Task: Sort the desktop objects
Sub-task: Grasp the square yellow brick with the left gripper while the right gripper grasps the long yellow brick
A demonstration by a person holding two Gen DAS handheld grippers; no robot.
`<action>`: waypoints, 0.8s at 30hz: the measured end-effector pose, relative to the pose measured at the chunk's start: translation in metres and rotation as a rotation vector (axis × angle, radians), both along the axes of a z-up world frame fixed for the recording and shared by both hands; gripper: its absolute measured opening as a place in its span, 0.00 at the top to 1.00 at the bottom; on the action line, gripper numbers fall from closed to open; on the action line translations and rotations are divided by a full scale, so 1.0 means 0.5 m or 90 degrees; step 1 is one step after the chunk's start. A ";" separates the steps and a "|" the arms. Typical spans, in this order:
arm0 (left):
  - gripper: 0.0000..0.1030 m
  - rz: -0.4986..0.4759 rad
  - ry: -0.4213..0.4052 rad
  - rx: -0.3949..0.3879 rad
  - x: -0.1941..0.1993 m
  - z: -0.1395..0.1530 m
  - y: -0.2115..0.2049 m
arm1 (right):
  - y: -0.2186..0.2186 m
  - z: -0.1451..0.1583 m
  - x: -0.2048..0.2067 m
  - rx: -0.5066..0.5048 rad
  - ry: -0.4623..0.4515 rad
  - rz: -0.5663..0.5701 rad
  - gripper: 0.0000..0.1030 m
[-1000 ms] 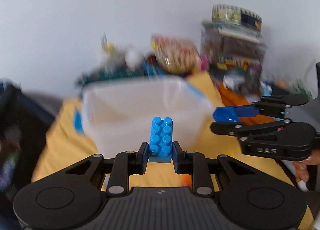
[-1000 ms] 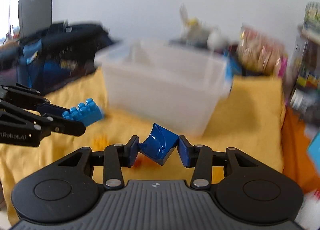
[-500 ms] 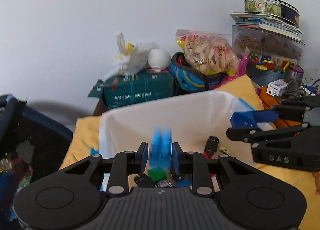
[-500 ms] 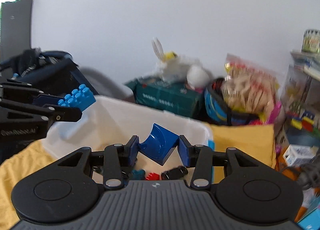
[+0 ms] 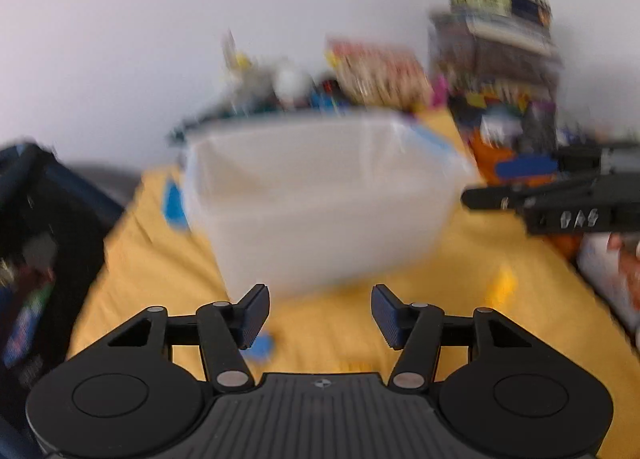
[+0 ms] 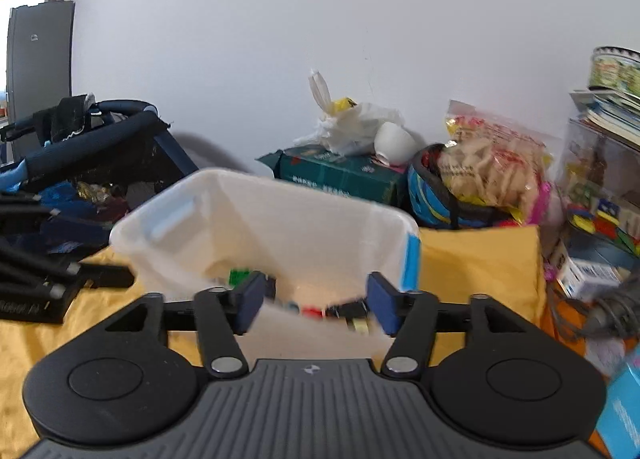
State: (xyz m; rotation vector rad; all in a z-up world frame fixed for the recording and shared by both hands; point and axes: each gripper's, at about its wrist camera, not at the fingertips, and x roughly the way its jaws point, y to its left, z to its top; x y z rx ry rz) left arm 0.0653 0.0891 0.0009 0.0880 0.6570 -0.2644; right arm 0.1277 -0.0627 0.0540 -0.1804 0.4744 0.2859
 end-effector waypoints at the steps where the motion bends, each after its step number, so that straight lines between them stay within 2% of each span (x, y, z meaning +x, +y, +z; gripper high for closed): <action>1: 0.42 0.001 0.022 0.001 -0.003 -0.020 -0.005 | -0.002 -0.008 -0.007 -0.001 0.005 0.002 0.39; 4: 0.42 -0.001 0.064 0.003 -0.008 -0.070 -0.020 | -0.009 -0.051 -0.042 -0.013 0.043 0.007 0.39; 7: 0.44 -0.004 0.079 0.012 0.002 -0.098 -0.034 | -0.022 -0.104 -0.058 0.024 0.115 -0.005 0.39; 9: 0.46 -0.005 0.090 0.009 0.017 -0.110 -0.038 | -0.022 -0.141 -0.065 0.023 0.155 -0.020 0.41; 10: 0.51 -0.004 0.100 0.011 0.024 -0.118 -0.041 | -0.021 -0.153 -0.070 0.022 0.167 -0.018 0.41; 11: 0.61 -0.001 0.108 0.011 0.032 -0.125 -0.042 | -0.018 -0.166 -0.075 0.020 0.179 -0.012 0.42; 12: 0.65 0.006 0.109 0.010 0.032 -0.131 -0.042 | -0.015 -0.174 -0.079 0.017 0.187 -0.006 0.42; 15: 0.67 0.009 0.119 -0.009 0.034 -0.139 -0.032 | -0.004 -0.192 -0.096 0.003 0.204 0.009 0.42; 19: 0.67 0.002 0.123 -0.008 0.004 -0.134 -0.014 | 0.007 -0.204 -0.113 -0.009 0.208 0.023 0.42; 24: 0.67 -0.006 0.118 0.008 -0.057 -0.121 0.003 | -0.013 -0.203 -0.110 -0.021 0.175 -0.031 0.42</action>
